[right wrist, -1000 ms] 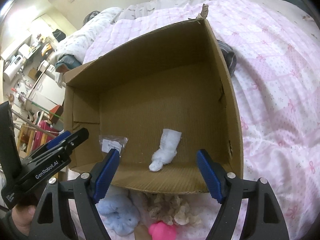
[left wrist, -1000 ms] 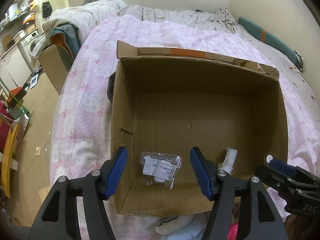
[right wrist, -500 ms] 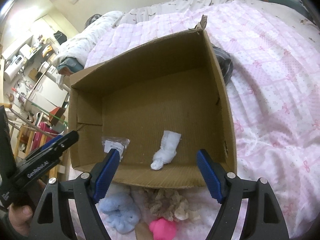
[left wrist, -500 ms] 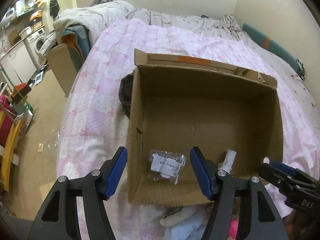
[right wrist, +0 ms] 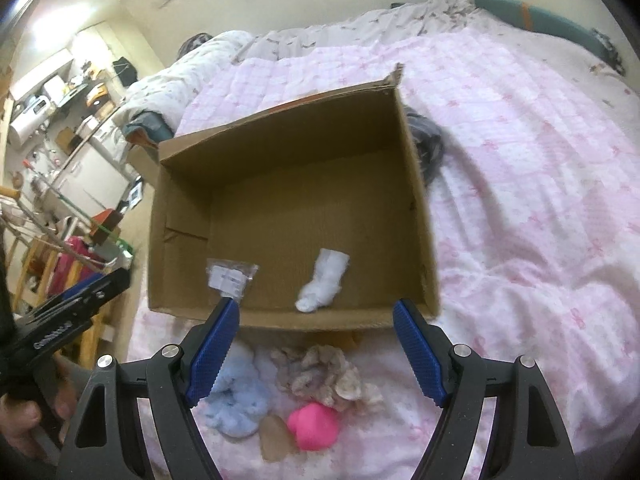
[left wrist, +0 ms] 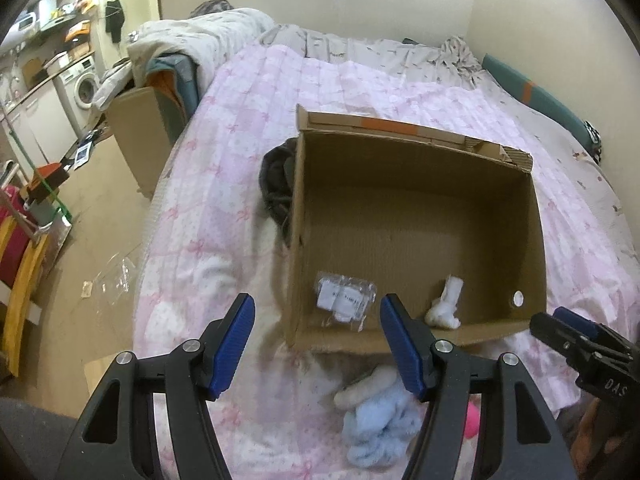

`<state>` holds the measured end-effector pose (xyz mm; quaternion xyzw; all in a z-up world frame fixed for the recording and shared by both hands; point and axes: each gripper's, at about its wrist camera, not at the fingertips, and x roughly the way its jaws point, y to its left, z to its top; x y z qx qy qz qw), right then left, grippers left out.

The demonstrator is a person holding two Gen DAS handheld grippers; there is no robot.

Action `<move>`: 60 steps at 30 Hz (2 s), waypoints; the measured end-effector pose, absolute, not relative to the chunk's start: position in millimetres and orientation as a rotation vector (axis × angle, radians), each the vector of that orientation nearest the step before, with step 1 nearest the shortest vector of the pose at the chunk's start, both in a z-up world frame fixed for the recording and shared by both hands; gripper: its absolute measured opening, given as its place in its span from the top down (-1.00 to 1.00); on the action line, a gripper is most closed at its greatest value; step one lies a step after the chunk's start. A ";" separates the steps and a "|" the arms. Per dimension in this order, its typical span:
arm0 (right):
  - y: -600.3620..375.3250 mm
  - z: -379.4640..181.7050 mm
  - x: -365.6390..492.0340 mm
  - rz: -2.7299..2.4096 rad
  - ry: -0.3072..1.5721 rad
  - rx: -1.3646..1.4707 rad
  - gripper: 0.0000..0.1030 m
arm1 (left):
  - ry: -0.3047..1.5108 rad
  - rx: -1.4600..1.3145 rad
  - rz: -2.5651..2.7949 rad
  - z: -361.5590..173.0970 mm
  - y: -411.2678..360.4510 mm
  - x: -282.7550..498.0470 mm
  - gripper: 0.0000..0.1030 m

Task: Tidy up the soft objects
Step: 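Withdraw both open tools from the box back toward the remaining items, then grasp the light-blue scrunchie with the left tool while the right tool grasps the pink toy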

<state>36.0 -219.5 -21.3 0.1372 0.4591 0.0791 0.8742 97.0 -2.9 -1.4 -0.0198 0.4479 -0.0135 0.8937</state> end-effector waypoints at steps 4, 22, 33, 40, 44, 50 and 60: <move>-226.7 -21.3 24.2 0.169 0.948 0.341 -0.63 | 0.939 -0.068 -0.013 -3.0 7.2 79.7 -0.21; -211.1 -30.7 -1.9 0.171 1.010 0.312 -0.63 | 0.965 -0.037 0.002 -12.1 6.4 48.6 -0.22; -213.9 -37.3 0.6 0.145 1.044 0.324 -0.63 | 1.184 -0.166 0.010 -56.1 20.9 59.7 -0.22; -221.0 -46.2 2.8 0.117 1.076 0.351 -0.63 | 1.346 -0.204 -0.114 -94.8 -5.3 62.5 -0.22; -222.7 -51.6 4.7 0.113 1.097 0.369 -0.63 | 1.346 -0.147 -0.153 -102.2 -26.3 66.3 -0.22; -223.7 -54.9 6.9 0.106 1.108 0.368 -0.63 | 1.373 -0.143 -0.108 -112.2 -46.1 81.7 -0.22; -229.8 -59.9 8.6 0.082 1.121 0.388 -0.63 | 1.447 -0.056 0.007 -145.8 -85.3 89.6 -0.22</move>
